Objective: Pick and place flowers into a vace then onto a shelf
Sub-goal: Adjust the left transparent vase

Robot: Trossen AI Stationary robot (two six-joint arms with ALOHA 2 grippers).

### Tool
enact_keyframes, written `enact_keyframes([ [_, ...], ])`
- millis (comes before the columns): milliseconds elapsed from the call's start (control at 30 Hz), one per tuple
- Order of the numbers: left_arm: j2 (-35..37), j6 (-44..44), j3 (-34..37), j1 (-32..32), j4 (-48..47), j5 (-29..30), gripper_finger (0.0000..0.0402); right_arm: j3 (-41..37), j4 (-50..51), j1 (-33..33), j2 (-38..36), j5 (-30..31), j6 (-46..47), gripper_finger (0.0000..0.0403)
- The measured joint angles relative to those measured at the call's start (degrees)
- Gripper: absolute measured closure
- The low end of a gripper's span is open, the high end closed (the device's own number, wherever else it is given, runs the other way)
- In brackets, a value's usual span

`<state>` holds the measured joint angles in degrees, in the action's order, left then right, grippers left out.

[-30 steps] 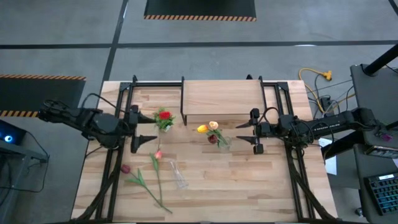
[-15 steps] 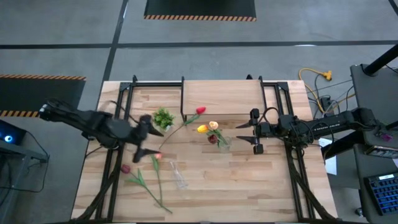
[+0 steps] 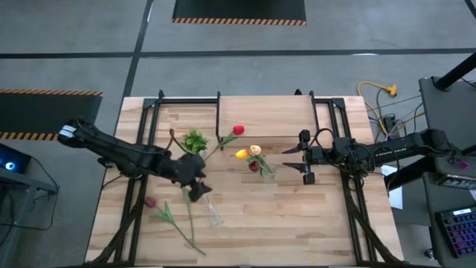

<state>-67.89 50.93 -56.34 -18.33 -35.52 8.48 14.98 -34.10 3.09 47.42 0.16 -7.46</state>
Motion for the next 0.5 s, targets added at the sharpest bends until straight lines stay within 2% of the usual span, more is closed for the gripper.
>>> enact_keyframes([
  [133,-4.04,19.49,-3.13,-0.01,-0.73,-0.02,0.0091,0.0,-0.05,0.0,0.0,0.0,-0.02,0.0242],
  [267,-9.33,34.85,-6.2,-0.07,-2.8,-1.16,0.0091,0.0,-0.05,0.0,0.0,0.0,-0.37,0.0248],
  [500,-21.14,47.38,-13.83,-0.07,-9.97,-5.43,0.0091,0.0,0.55,0.0,0.0,-0.01,-3.32,0.0255],
])
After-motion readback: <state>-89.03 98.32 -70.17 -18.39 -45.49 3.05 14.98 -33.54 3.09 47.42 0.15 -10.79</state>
